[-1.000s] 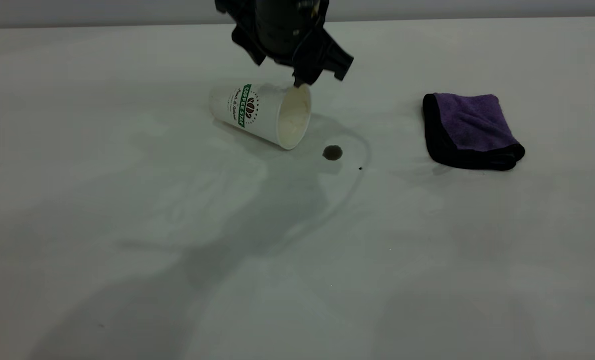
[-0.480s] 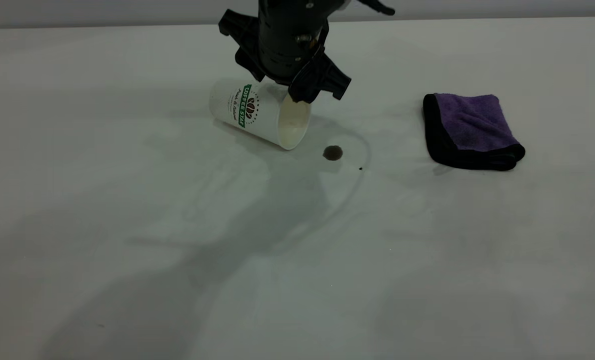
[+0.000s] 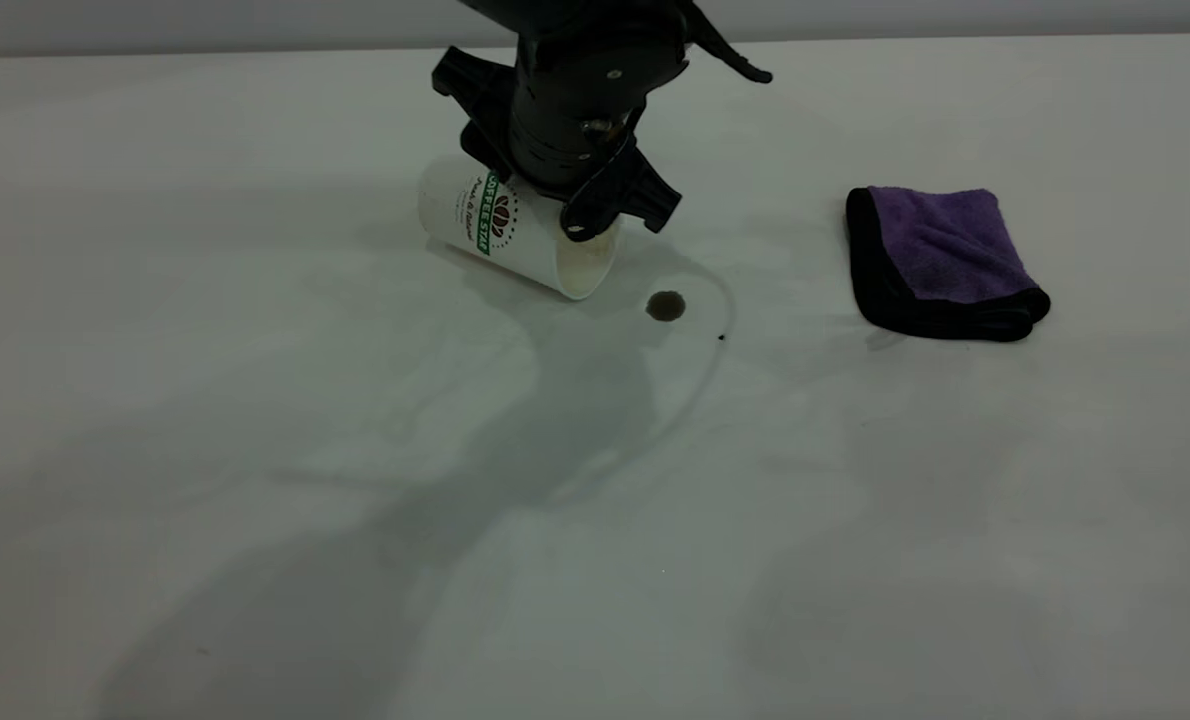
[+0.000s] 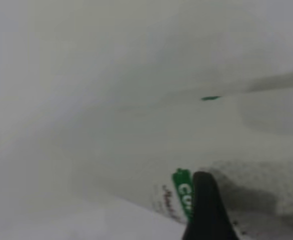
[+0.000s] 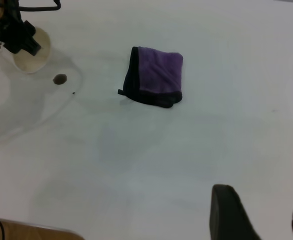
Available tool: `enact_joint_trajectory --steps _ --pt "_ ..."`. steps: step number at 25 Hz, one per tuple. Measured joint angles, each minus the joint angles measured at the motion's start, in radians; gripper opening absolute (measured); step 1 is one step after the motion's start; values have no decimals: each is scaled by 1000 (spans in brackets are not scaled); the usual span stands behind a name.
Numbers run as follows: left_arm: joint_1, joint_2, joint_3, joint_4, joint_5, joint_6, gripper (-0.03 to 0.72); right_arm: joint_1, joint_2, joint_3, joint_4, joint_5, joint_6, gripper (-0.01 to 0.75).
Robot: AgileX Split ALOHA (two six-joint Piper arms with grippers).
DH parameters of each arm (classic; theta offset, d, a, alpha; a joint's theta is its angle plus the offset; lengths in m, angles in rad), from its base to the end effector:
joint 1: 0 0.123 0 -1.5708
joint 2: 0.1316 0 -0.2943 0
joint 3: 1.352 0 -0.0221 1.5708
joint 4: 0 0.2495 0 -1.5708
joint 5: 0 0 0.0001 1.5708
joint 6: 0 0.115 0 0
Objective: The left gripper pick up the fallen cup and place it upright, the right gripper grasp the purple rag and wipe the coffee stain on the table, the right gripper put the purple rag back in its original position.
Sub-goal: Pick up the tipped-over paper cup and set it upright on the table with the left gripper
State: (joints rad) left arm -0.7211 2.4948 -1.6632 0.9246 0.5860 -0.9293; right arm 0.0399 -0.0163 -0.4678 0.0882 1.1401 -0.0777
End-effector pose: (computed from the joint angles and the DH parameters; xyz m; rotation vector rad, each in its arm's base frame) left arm 0.4084 -0.2913 0.0221 0.6556 2.4574 0.3142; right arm 0.0018 0.0093 0.2487 -0.1331 2.1331 0.0851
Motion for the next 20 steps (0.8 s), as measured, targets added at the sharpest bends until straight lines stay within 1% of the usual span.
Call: enact_joint_trajectory --steps 2,4,5,8,11,13,16,18,20 --pt "0 2 0 7 17 -18 518 0 0 0 0 0 0 346" --pt "0 2 0 14 24 -24 468 0 0 0 0 0 0 346" --pt "0 2 0 14 27 -24 430 0 0 0 0 0 0 346" --pt "0 2 0 18 59 -24 287 0 0 0 0 0 0 346" --pt "0 -1 -1 38 143 -1 108 0 0 0 0 0 0 346" --pt "0 -4 -6 46 211 38 45 0 0 0 0 0 0 346" --pt "7 -15 -25 30 280 135 9 0 0 0 0 0 0 346" --pt "28 -35 -44 -28 303 230 6 0 0 0 0 0 0 346" --pt "64 -66 -78 -119 319 352 6 0 0 0 0 0 0 346"
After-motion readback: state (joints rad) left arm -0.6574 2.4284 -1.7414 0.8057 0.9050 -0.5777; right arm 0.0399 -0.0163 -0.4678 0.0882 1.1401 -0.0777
